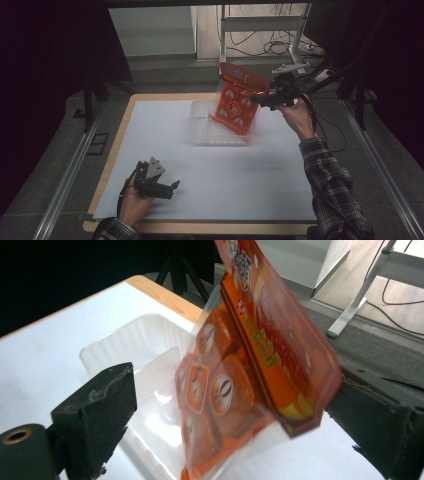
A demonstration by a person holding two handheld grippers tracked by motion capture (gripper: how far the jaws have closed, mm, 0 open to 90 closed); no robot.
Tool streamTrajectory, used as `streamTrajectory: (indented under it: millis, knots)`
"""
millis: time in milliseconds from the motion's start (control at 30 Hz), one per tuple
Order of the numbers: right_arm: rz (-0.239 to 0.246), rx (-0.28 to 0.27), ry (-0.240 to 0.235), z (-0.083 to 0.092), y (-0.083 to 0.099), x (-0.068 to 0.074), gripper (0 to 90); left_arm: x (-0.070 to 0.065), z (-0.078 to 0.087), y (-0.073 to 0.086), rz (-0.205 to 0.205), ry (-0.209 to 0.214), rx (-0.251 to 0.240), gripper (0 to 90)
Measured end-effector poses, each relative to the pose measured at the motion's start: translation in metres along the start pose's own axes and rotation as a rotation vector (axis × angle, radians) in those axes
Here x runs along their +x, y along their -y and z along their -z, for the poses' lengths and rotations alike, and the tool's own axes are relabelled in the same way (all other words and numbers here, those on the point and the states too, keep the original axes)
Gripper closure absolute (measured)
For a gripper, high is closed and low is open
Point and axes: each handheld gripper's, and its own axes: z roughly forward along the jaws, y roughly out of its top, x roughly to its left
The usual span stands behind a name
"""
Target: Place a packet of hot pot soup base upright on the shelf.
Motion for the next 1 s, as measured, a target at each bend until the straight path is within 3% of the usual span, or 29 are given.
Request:
streamTrajectory:
  millis: [167,600,1000]
  knots:
    - [0.01,0.008,-0.015,0.013,0.012,0.01,3.9,0.0,0.001,0.0,0.001,0.001,-0.022,0.0]
    - [0.024,0.018,-0.051,0.04,0.058,0.044,0.8,0.0,-0.001,0.0,0.006,-0.003,-0.002,0.0]
    - [0.041,-0.004,-0.066,0.051,0.11,0.072,0.7,-0.001,0.001,-0.001,-0.002,0.001,-0.015,0.0]
